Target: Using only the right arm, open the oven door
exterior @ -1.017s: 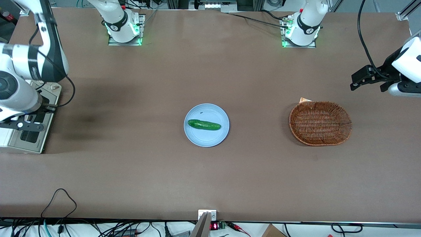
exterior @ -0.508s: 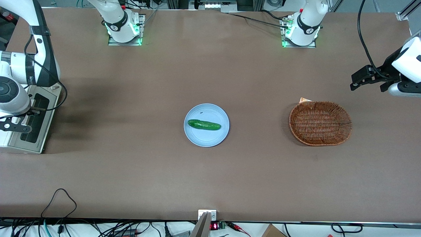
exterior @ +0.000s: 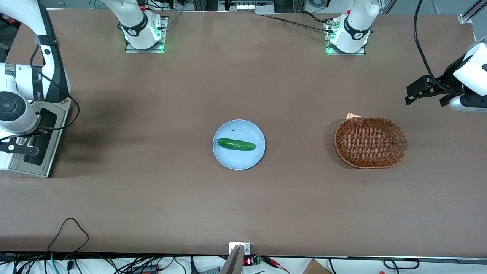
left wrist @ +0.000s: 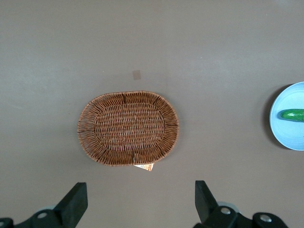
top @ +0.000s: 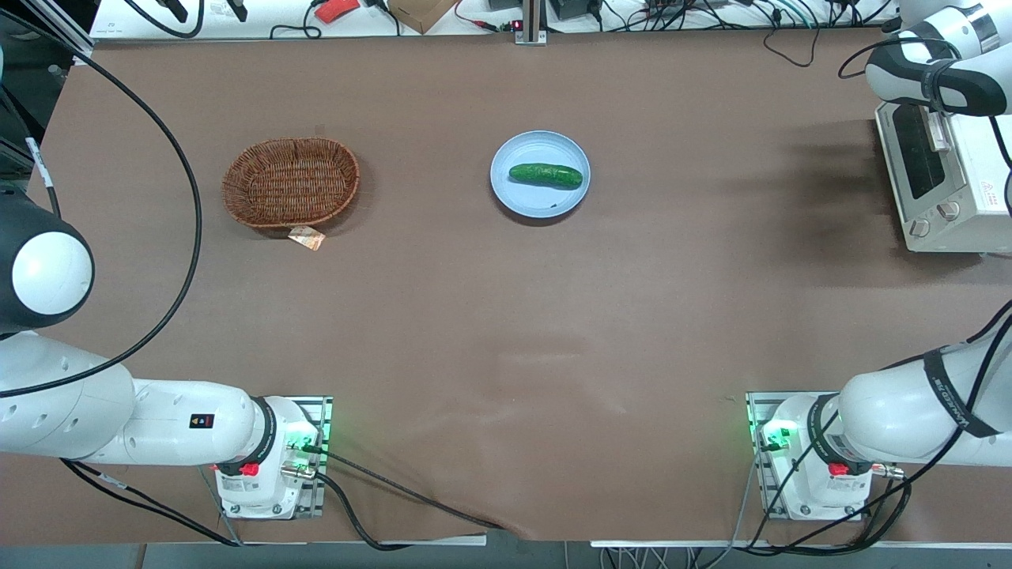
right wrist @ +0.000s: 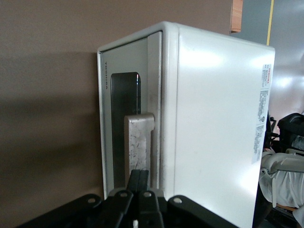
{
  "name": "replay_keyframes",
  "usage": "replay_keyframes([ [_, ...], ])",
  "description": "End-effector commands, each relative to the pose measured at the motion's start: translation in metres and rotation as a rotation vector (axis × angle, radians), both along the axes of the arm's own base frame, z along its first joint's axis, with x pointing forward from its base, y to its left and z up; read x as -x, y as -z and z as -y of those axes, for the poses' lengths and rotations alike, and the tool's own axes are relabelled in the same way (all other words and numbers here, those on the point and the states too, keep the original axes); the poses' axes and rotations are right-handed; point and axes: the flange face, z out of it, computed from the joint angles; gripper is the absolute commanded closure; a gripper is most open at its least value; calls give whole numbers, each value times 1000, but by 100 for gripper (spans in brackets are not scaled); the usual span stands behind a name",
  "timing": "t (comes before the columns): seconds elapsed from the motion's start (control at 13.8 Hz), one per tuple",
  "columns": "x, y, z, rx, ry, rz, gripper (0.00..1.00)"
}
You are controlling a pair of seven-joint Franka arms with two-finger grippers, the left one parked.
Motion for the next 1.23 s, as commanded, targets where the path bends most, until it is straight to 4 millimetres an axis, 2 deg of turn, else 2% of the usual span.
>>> replay_keyframes([
  [0.0, 2, 5, 5, 10, 0, 16, 100],
  [0.58, 0, 22, 13, -1, 37, 55, 100],
  [1.16, 0, 48, -7, -44, 41, 86, 100],
])
